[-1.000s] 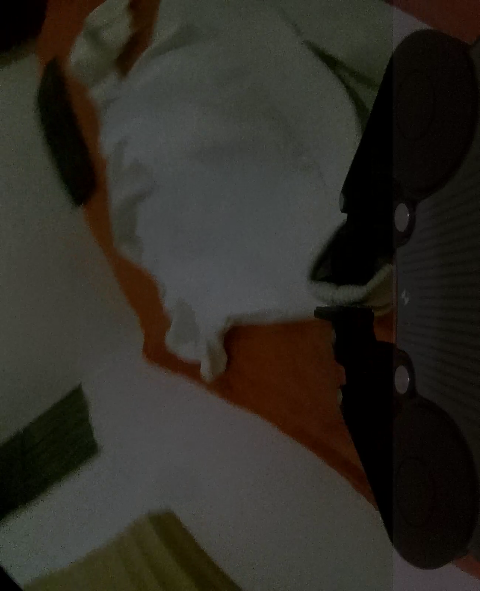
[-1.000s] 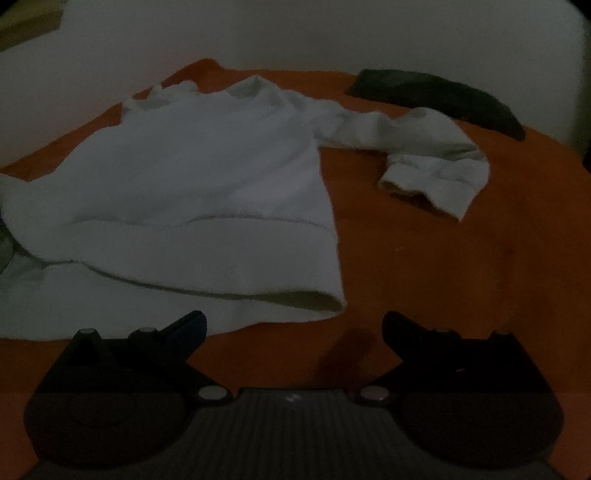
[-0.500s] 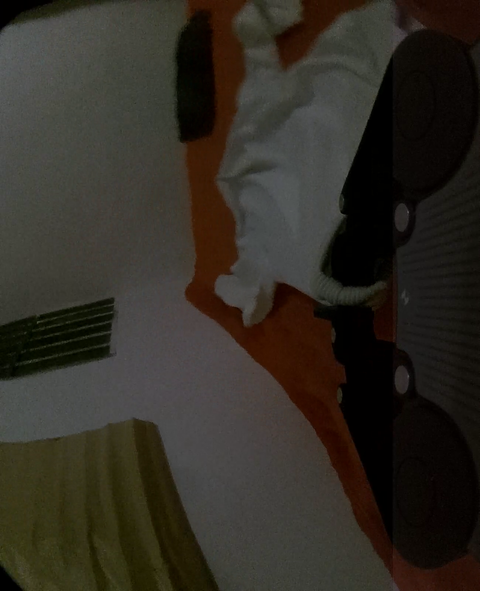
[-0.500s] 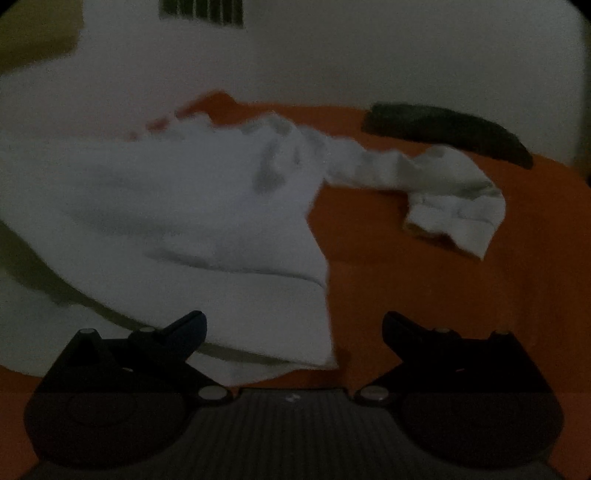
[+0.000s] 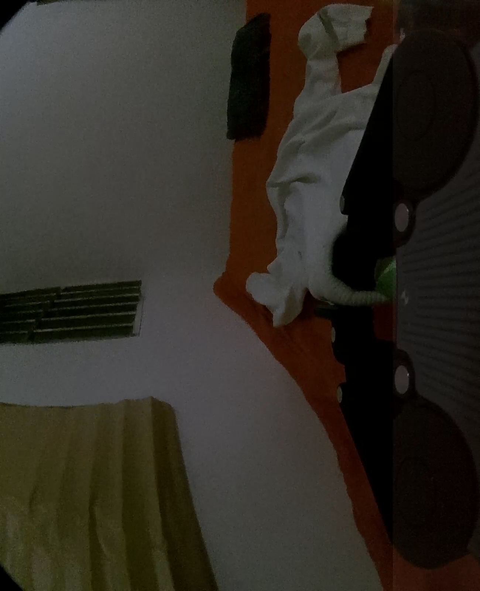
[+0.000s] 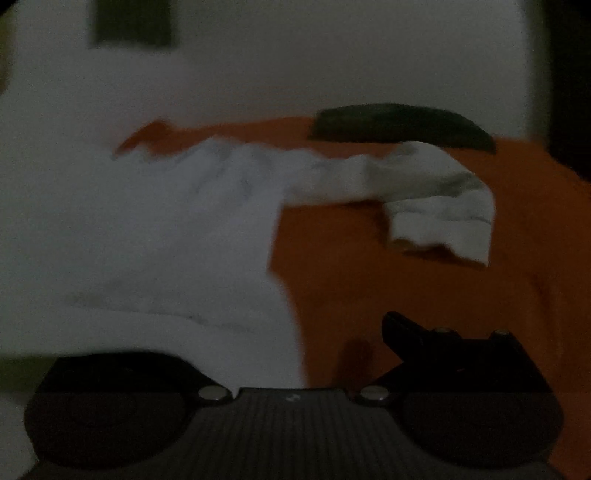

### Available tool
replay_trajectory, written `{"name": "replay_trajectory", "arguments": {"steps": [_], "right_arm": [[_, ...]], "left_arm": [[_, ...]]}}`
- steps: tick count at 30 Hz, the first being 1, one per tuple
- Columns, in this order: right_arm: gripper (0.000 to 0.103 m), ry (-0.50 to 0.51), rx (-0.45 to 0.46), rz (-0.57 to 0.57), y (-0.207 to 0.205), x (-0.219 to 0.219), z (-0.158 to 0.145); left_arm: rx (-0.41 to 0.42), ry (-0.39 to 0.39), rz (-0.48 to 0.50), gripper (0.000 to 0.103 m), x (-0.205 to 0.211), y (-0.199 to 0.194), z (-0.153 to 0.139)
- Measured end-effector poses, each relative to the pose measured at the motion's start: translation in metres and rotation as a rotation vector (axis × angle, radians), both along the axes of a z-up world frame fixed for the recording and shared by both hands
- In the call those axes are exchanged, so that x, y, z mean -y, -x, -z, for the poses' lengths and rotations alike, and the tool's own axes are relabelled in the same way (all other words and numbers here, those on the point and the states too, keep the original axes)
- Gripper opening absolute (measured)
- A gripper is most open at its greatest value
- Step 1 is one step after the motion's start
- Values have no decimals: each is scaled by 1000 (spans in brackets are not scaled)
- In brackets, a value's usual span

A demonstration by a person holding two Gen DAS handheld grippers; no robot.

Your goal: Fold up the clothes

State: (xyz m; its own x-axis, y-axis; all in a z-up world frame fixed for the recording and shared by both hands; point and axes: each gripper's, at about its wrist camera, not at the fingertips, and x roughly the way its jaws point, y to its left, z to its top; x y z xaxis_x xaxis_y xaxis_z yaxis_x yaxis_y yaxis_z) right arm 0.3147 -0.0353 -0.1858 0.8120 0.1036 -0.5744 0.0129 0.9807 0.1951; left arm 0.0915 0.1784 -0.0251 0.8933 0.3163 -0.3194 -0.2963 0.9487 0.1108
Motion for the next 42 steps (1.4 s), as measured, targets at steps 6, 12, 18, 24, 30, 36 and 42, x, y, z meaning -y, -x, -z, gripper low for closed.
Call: {"name": "replay_trajectory", "arguments": {"steps": [6, 12, 18, 24, 30, 36, 42], "right_arm": [[13, -44, 42, -43, 7, 55, -30], [12, 190, 412, 11, 87, 113, -106], [8, 201, 579, -5, 166, 154, -174], [8, 234, 284, -180, 213, 162, -133], [56, 325, 88, -367, 239, 149, -93], [95, 342, -90, -537, 257, 144, -68], [90, 244, -68, -566, 258, 150, -90]], "left_arm": [[45, 3, -20, 5, 8, 13, 17], [135, 82, 11, 5, 31, 51, 18], [218, 36, 70, 5, 60, 121, -7], [-118, 97, 95, 6, 51, 144, 59], [-317, 70, 71, 11, 41, 164, 108], [-410, 87, -4, 16, 29, 188, 114], [-377, 44, 87, 39, 48, 171, 103]]}}
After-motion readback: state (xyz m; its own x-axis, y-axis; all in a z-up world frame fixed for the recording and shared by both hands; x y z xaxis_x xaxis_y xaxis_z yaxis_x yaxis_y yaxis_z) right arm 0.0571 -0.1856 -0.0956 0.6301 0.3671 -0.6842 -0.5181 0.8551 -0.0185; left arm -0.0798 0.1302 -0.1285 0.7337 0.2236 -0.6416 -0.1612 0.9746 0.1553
